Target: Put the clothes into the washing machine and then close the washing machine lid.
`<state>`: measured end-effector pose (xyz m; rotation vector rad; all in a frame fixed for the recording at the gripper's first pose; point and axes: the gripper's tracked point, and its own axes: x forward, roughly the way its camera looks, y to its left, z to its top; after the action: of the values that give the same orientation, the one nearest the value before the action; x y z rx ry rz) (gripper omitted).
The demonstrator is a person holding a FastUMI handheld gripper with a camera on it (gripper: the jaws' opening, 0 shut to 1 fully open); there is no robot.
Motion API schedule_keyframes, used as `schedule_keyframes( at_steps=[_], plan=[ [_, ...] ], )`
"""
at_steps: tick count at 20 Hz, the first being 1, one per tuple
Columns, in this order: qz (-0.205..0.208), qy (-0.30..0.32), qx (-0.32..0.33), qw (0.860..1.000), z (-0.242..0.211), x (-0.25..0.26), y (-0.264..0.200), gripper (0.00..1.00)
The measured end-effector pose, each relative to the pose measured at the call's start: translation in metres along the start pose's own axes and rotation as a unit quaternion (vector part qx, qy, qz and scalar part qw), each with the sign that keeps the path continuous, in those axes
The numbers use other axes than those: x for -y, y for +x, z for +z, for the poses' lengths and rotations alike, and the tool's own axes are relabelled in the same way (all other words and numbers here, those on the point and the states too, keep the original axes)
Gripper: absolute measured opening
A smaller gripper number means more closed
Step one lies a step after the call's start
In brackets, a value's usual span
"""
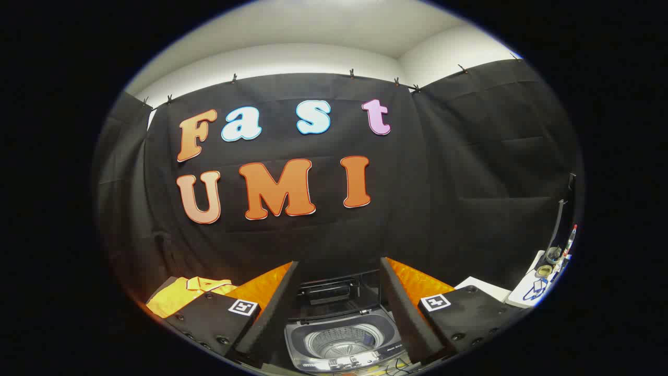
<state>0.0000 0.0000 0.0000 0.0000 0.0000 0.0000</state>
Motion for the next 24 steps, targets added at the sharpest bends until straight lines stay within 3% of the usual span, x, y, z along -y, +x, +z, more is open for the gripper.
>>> schedule_keyframes(
  at_steps=[24],
  plan=[
    [0.020, -0.007, -0.015, 1.000, -0.007, -0.040, 0.016, 0.98]
  ],
)
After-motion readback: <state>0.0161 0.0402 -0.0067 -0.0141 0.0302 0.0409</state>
